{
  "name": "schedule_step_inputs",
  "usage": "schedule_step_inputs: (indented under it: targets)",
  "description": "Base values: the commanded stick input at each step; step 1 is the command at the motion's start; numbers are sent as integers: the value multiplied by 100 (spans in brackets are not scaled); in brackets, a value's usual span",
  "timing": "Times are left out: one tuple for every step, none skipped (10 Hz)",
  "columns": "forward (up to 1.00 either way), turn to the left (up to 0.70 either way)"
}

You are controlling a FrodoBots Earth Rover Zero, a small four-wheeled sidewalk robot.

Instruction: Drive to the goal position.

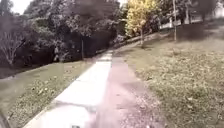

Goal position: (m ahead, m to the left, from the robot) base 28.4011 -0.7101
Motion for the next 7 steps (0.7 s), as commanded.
schedule_step_inputs:
  targets:
    - [95, -27]
    - [95, -14]
    - [95, -2]
    - [95, 0]
    - [95, 0]
    - [95, 0]
    - [95, 0]
